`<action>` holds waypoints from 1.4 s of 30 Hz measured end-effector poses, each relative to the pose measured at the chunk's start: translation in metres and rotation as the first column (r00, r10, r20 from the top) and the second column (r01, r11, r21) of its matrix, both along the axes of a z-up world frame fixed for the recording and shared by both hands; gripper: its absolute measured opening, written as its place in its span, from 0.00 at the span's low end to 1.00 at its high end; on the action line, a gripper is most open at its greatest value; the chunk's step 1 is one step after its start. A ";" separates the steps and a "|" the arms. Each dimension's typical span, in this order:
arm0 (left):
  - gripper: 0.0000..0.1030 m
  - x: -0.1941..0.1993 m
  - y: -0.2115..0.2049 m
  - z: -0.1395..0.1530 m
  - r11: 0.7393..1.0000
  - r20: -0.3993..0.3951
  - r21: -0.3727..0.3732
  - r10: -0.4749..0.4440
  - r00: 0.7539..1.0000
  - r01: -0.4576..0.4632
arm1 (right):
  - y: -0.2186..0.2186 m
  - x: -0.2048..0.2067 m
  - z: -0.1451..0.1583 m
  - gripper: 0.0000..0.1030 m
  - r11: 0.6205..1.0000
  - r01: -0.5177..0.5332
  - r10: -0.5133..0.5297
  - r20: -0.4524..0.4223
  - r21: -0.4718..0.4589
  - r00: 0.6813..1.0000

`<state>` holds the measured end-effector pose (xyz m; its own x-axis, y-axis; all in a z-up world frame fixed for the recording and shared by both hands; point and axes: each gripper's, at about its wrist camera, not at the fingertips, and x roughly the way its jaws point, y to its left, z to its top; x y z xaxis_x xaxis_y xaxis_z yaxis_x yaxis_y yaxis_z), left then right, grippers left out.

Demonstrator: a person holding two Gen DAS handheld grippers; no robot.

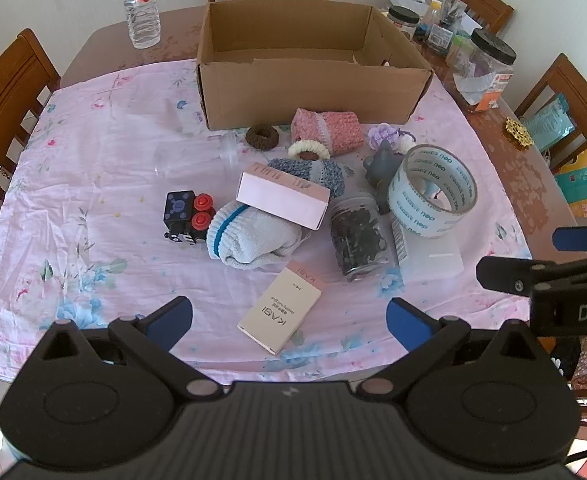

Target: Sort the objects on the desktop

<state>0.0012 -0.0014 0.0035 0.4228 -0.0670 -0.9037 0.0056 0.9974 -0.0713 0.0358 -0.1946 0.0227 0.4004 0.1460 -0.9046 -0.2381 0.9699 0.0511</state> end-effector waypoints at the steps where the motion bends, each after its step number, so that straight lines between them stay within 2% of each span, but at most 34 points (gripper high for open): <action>1: 0.99 0.001 -0.004 0.002 1.000 0.000 0.001 0.000 1.000 0.000 | 0.000 0.000 0.000 1.00 1.000 0.000 0.000 -0.001 0.001 1.000; 14: 0.99 0.009 -0.013 0.007 1.000 -0.004 -0.009 -0.004 1.000 0.004 | 0.001 0.003 0.002 1.00 1.000 -0.002 0.002 0.006 0.002 1.000; 33: 0.99 0.007 -0.006 -0.002 0.998 0.015 -0.051 -0.034 0.999 0.035 | 0.000 0.004 0.001 1.00 1.000 -0.018 0.018 0.034 -0.002 0.999; 42: 0.99 0.009 -0.001 -0.007 0.998 0.032 -0.045 -0.040 0.999 0.041 | -0.001 0.008 -0.003 1.00 0.999 -0.036 0.035 0.050 0.008 0.998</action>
<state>0.0104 -0.0026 -0.0038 0.4472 -0.1256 -0.8856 0.0487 0.9920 -0.1161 0.0441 -0.1951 0.0199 0.4393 0.1687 -0.8823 -0.2748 0.9604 0.0468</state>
